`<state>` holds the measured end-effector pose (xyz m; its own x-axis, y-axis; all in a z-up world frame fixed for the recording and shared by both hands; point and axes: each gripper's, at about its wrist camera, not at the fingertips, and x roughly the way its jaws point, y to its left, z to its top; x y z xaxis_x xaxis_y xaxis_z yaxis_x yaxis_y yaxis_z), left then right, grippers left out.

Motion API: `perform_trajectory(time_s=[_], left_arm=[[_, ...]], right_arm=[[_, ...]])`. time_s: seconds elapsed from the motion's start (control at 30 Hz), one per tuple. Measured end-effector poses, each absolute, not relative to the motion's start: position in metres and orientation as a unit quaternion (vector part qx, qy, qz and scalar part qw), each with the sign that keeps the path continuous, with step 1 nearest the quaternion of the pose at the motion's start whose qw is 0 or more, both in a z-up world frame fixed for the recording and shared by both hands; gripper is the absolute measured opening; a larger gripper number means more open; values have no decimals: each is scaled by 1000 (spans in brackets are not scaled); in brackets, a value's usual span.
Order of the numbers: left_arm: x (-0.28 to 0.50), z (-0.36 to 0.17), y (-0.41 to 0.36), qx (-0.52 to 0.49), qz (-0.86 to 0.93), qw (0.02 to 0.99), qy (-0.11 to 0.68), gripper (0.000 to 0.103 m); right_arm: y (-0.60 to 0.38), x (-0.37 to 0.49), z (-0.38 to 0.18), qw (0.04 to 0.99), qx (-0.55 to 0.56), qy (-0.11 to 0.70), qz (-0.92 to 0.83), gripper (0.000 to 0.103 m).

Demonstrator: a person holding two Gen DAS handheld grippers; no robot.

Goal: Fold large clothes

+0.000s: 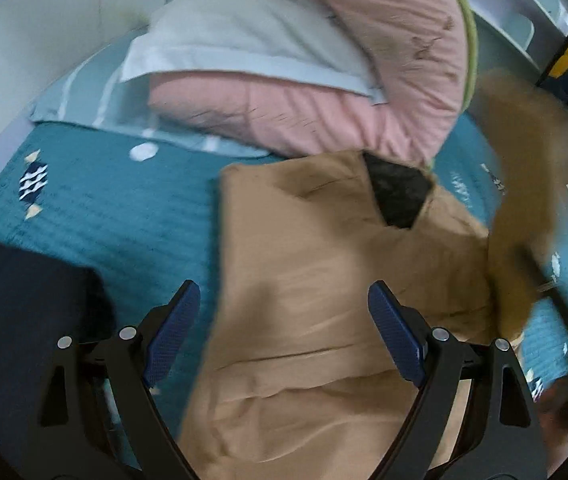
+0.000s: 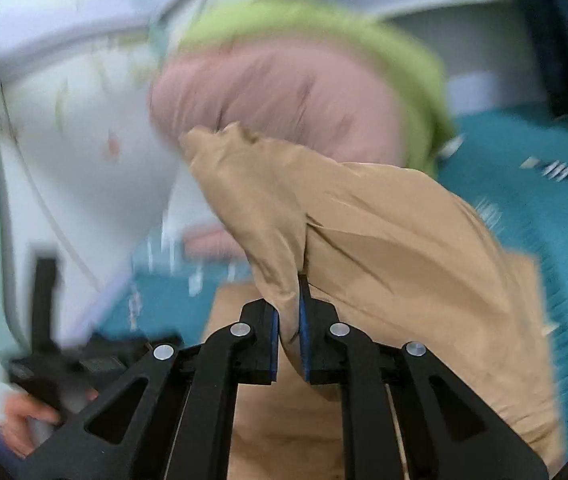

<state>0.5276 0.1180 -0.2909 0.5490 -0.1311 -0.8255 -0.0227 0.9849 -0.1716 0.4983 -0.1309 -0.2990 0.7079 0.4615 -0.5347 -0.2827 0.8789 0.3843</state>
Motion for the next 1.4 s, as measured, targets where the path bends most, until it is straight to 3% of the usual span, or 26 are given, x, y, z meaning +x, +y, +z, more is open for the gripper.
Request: perform_trajectory(time_s=[0.17, 0.33, 0.5, 0.6, 0.67, 0.8, 0.9, 0.97, 1.17, 1.23, 1.27, 1.4], left_arm=[[520, -304, 133, -84, -27, 872, 481, 86], [521, -307, 128, -97, -37, 869, 483, 86], [526, -304, 98, -88, -63, 870, 482, 86], [530, -311, 66, -65, -89, 866, 488, 86], [533, -322, 46, -55, -106, 858, 499, 87], [550, -368, 28, -53, -101, 815, 567, 86], [562, -399, 29, -68, -83, 791, 602, 90], [565, -401, 27, -67, -81, 794, 599, 91], [560, -367, 39, -91, -140, 813, 558, 91], [561, -349, 53, -105, -151, 827, 532, 91], [565, -341, 63, -113, -145, 834, 519, 91], [597, -337, 101, -152, -79, 828, 534, 91]], right_arm=[[-93, 511, -376, 868, 128, 440, 194, 26], [-101, 498, -365, 856, 161, 433, 232, 63], [-147, 466, -320, 893, 168, 358, 217, 63], [-197, 468, -316, 901, 199, 359, 138, 61], [-234, 470, -325, 894, 227, 376, 94, 47], [-293, 471, -364, 854, 283, 434, 33, 39], [-310, 471, -393, 832, 299, 468, 23, 15], [-318, 472, -402, 825, 321, 465, 23, 10], [-328, 472, -373, 823, 348, 443, 67, 23], [-335, 479, -353, 841, 328, 425, 67, 44], [-338, 488, -346, 846, 320, 423, 63, 50], [-354, 525, -340, 850, 305, 427, 43, 59]])
